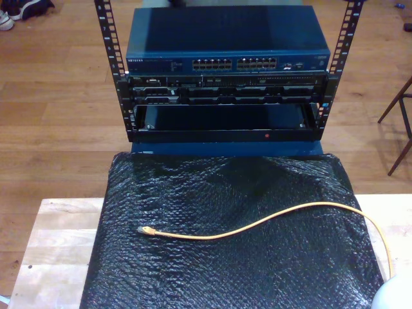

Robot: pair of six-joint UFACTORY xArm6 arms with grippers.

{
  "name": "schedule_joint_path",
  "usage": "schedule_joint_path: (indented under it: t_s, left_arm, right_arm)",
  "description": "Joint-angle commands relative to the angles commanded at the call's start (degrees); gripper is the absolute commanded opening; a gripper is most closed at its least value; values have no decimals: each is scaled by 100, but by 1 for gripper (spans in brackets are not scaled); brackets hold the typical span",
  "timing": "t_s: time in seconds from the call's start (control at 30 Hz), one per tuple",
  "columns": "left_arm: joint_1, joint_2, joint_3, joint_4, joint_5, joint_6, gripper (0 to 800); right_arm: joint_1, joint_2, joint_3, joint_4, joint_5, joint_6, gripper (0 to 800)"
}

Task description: Grab the cable and plug it in

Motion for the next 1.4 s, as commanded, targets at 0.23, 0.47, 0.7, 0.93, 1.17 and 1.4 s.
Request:
schedule_joint_path:
  t_s: [0.23, 0.47, 0.7, 0.93, 1.17, 1.4]
  left_arm:
    - [0, 0, 0, 0, 0, -9, 799]
    - [0, 0, 0, 0, 0, 0, 799]
    - [-9, 0, 0, 0, 0, 0, 799]
    - [-9, 0, -53, 9, 62, -18, 799]
    - [0, -53, -185, 26, 352, -26, 799]
    - [0, -79, -325, 35, 457, -44, 799]
  right_arm:
    - [0, 9, 0, -9, 0, -9, 800]
    - [0, 9, 0, -9, 0, -18, 800]
    - [0, 9, 0, -9, 0, -18, 800]
    - [0, 0, -62, 9, 88, -9, 800]
    - [0, 0, -334, 0, 554, 9, 799]
    - [0, 0, -879, 9, 1415, 35, 799]
